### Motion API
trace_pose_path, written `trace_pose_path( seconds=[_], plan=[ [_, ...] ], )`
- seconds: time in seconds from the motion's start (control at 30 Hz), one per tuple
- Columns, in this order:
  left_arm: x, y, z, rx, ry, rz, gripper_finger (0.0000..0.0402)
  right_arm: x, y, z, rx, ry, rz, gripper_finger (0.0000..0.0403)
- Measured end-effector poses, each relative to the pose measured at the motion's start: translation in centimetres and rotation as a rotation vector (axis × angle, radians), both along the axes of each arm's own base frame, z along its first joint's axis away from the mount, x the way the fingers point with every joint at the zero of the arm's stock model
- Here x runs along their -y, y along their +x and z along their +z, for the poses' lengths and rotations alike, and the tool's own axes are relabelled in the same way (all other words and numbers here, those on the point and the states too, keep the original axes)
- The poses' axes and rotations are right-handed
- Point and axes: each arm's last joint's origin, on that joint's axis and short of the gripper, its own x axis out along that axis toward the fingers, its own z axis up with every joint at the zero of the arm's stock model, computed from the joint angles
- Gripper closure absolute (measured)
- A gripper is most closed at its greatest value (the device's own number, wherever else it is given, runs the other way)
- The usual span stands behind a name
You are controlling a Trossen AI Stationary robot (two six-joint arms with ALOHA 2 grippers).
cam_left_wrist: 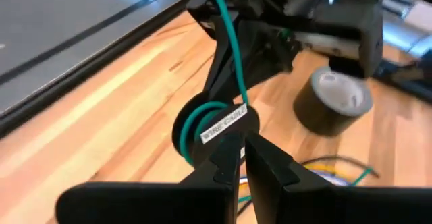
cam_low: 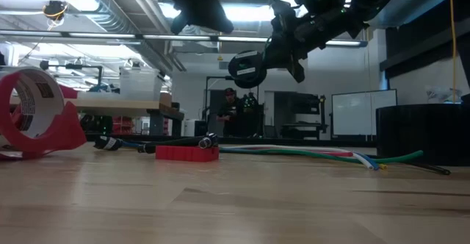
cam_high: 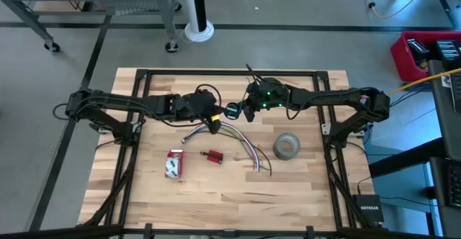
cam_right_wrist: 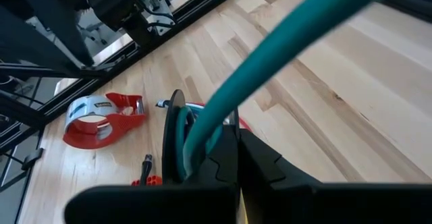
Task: Coil cords
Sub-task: Coil the green wire onto the black spool
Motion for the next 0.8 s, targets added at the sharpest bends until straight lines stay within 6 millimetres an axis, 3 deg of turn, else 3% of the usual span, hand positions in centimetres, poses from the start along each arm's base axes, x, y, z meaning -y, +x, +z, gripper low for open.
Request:
trace_pose_path(
  seconds=[0.2, 0.37, 0.63, 0.8],
  plan=[
    [0.0, -0.2, -0.4, -0.106, 0.103, -0.107, 0.0387, 0.0, 0.0, 0.0, 0.001, 0.001, 0.0, 0.0402],
    [-1.0, -0.6, -0.9, -0.163, 0.084, -0.131, 0.0382, 0.0, 0.0, 0.0, 0.001, 0.003, -0.001, 0.0402],
    [-3.3, -0.9, -0.9, -0.18, 0.104, -0.114, 0.0304, -0.2, 0.0, 0.1, 0.012, 0.05, 0.048, 0.0402],
    [-3.8, 0.0, 0.4, 0.017, 0.057, -0.127, 0.0272, -0.2, 0.0, 0.1, 0.011, 0.045, 0.04, 0.0402]
  ],
)
